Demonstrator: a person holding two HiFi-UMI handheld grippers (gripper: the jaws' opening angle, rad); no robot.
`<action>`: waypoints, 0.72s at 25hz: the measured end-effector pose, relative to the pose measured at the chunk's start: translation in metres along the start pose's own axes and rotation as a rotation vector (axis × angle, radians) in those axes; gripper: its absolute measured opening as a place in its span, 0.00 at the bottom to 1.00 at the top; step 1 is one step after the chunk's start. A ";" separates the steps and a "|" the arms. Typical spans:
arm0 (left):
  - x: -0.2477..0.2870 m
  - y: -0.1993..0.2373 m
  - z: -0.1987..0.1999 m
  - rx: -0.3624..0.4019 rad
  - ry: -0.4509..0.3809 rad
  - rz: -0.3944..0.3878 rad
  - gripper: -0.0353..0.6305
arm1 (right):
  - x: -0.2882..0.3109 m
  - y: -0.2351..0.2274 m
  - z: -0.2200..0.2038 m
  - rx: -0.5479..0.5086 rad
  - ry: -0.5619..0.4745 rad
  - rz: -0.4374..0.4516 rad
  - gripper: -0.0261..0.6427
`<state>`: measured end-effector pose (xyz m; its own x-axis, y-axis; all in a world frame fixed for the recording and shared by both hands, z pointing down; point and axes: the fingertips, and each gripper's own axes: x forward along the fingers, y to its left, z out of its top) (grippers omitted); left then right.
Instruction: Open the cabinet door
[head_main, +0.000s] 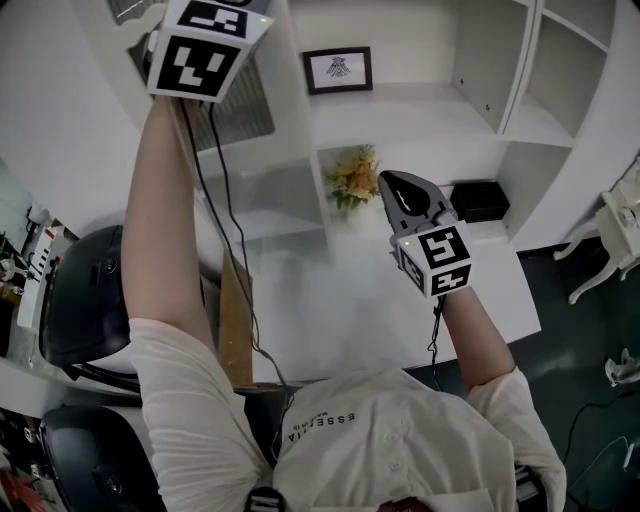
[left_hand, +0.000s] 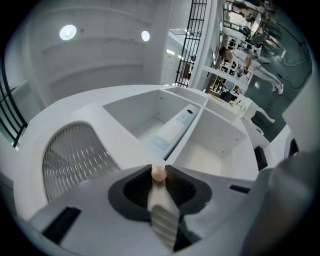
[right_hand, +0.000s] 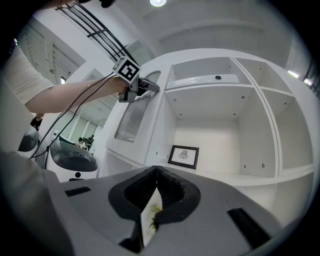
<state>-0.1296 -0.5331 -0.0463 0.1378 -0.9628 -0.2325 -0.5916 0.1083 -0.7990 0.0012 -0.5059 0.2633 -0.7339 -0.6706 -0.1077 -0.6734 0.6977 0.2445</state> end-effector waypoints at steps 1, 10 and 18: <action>-0.001 -0.002 -0.001 -0.006 -0.004 -0.012 0.18 | -0.003 0.001 -0.001 0.003 0.006 0.000 0.06; -0.029 -0.004 0.009 -0.070 -0.031 -0.033 0.18 | -0.030 0.012 0.010 0.005 0.002 0.020 0.06; -0.054 -0.001 0.014 -0.128 -0.015 -0.079 0.18 | -0.067 0.027 0.021 -0.029 -0.009 0.045 0.06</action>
<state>-0.1256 -0.4778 -0.0408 0.1994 -0.9631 -0.1810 -0.6746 -0.0010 -0.7382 0.0307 -0.4370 0.2570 -0.7641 -0.6366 -0.1048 -0.6372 0.7192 0.2769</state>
